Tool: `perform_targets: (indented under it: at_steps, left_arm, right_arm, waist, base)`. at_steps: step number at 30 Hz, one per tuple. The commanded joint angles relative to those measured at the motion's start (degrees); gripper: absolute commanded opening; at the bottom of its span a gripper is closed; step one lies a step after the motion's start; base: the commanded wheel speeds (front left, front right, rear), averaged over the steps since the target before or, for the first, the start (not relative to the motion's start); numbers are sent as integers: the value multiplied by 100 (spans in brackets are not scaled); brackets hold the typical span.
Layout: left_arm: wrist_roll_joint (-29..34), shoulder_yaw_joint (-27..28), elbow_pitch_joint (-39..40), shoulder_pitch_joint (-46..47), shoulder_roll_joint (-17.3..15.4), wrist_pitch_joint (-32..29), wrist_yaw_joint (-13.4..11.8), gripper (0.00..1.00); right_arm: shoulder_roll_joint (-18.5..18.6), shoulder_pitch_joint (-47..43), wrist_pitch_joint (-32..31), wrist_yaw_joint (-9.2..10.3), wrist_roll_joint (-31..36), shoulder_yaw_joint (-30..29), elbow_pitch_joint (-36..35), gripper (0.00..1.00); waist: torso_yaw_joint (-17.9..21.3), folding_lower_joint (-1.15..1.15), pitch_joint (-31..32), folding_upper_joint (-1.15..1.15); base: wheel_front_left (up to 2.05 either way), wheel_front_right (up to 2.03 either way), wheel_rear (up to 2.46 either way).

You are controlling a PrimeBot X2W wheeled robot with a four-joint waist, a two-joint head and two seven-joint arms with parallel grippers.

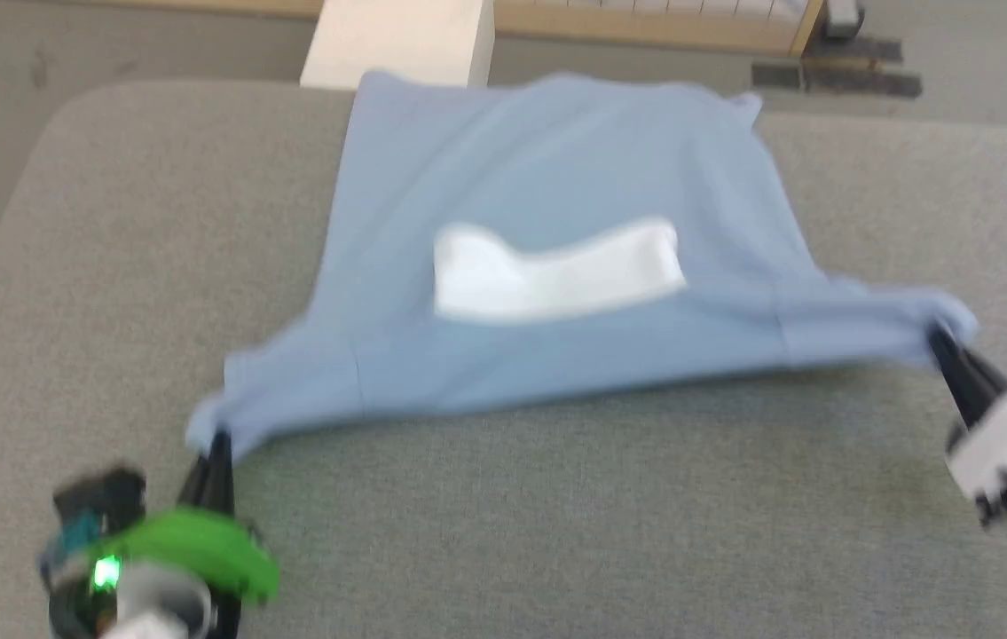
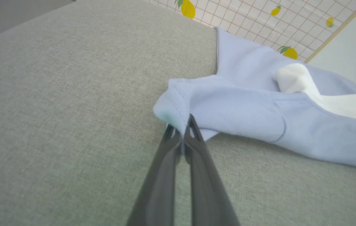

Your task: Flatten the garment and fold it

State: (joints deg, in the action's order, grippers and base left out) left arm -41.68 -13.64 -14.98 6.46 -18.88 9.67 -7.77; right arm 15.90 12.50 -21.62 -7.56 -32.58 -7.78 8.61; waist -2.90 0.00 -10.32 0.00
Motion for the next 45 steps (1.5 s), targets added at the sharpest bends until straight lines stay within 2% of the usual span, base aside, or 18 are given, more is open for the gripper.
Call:
perform_targets:
  at_steps: [1,6,11,15,19,23,24,25,30,34,38,40,41,42,45]
  left_arm:
    - [-47,69,147,-301,-41,24,-135,0]
    - [-86,208,717,-1189,-216,-196,-582,0]
    - [78,213,1151,-1667,-502,-624,-1075,0]
    - [319,69,1252,-1724,-727,-1082,-1431,0]
    - [372,-131,1287,-1575,-747,-1465,-1518,0]
    - [352,-205,1223,-1445,-685,-1570,-1526,0]
    - [335,-207,1215,-1426,-662,-1569,-1521,0]
    - [318,-205,1208,-1407,-643,-1557,-1510,0]
    - [226,-74,1331,-1416,-587,-1364,-1497,0]
    - [192,85,1581,-1478,-585,-1203,-1572,0]
    - [240,186,1917,-1521,-641,-1103,-1661,0]
    - [278,180,2072,-1490,-661,-1099,-1688,0]
    - [304,166,2159,-1452,-665,-1096,-1696,0]
    - [369,111,2349,-1353,-677,-1105,-1703,0]
    - [453,27,2546,-1160,-679,-1075,-1654,0]
  right_arm:
    - [-66,-279,71,8,45,-163,-111,0]
    - [-277,-1232,-177,8,293,-552,-584,0]
    - [-459,-1959,-1073,8,440,-742,-1207,0]
    - [-387,-2112,-1879,8,696,-491,-1557,0]
    - [-614,-2021,-2751,8,876,-281,-1444,0]
    - [-674,-1950,-3128,8,1104,-25,-1276,0]
    - [-688,-1928,-3117,8,1120,0,-1248,53]
    - [-703,-1902,-3098,8,1114,16,-1222,100]
    - [-1074,-1369,-2502,8,305,-537,-1445,100]
    - [-1174,-638,-1946,8,165,-911,-1539,100]
    - [-1219,436,-1613,8,488,-1016,-1055,100]
    - [-1164,1029,-1495,8,897,-931,-631,100]
    - [-1171,1375,-1453,8,1060,-951,-347,100]
    - [-1112,2226,-1426,8,1613,-902,392,100]
    - [-935,3019,-1519,8,2270,-753,1058,100]
  waist:
    - [26,0,341,0]
    - [-28,0,535,0]
    - [-62,0,629,0]
    - [19,0,655,0]
    - [62,0,635,0]
    - [72,0,601,0]
    - [71,0,590,0]
    - [70,0,581,0]
    - [117,0,530,0]
    - [178,0,409,0]
    - [247,0,77,0]
    - [226,0,-138,0]
    - [194,0,-271,0]
    - [81,0,-636,0]
    - [-140,0,-1097,0]
  base:
    - [0,0,0]
    - [0,0,0]
    - [0,0,0]
    - [0,0,0]
    - [0,0,0]
    - [0,0,0]
    - [0,0,0]
    - [0,0,0]
    - [0,0,0]
    - [0,0,0]
    - [0,0,0]
    - [0,0,0]
    - [0,0,0]
    - [0,0,0]
    - [0,0,0]
